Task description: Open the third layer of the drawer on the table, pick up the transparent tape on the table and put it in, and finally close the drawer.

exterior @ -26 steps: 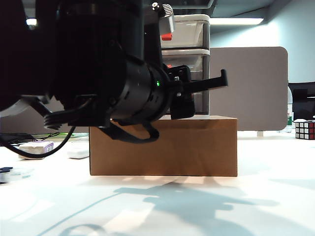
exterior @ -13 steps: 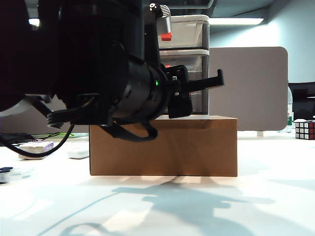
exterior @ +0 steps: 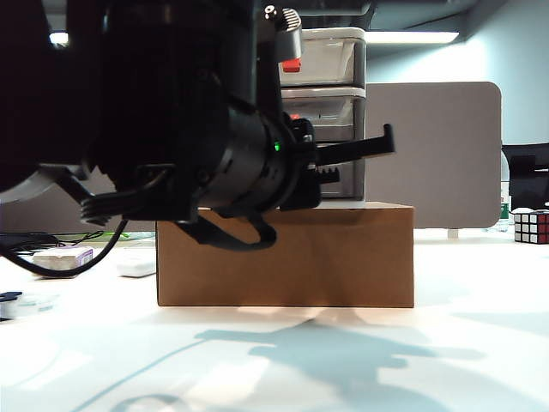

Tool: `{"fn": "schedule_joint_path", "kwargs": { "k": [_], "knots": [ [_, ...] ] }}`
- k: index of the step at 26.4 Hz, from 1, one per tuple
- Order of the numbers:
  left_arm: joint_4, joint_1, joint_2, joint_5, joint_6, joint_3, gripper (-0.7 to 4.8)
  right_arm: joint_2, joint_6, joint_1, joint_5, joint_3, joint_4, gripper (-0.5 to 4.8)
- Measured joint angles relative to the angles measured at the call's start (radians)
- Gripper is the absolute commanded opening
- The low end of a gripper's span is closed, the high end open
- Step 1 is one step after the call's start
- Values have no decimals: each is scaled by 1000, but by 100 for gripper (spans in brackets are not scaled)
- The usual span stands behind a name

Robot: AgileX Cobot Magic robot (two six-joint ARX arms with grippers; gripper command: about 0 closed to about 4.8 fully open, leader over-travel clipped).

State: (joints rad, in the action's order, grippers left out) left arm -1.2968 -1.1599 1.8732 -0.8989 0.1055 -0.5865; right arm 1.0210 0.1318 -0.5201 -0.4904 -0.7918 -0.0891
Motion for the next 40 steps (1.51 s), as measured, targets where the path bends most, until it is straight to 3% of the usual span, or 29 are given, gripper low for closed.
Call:
{"fn": "schedule_joint_path", "kwargs": {
  "k": [7, 13, 20, 21, 22, 24, 31, 40],
  "knots": [
    [0, -19, 0, -14, 0, 2, -6, 123, 16, 0, 0, 0, 35, -5],
    [-80, -113, 0, -134, -1, 72, -6, 199, 19, 0, 4, 0, 107, -5],
    [-121, -195, 0, -204, -1, 109, -5, 208, 19, 0, 27, 0, 134, -5],
    [-121, -200, 0, -204, -1, 110, 6, 208, 19, 0, 27, 0, 134, -5],
    [-121, -200, -1, -201, -1, 110, 102, 208, 19, 0, 26, 0, 134, -5],
    [-121, -177, -1, -185, 0, 109, 157, 208, 19, 0, 26, 0, 132, -5],
    [-121, -105, 0, -39, -2, 82, 156, 208, 19, 0, 26, 0, 128, -5],
    [-119, -65, 0, -9, -27, 61, 152, 208, 19, -6, 25, 0, 127, -5]
  ]
}}
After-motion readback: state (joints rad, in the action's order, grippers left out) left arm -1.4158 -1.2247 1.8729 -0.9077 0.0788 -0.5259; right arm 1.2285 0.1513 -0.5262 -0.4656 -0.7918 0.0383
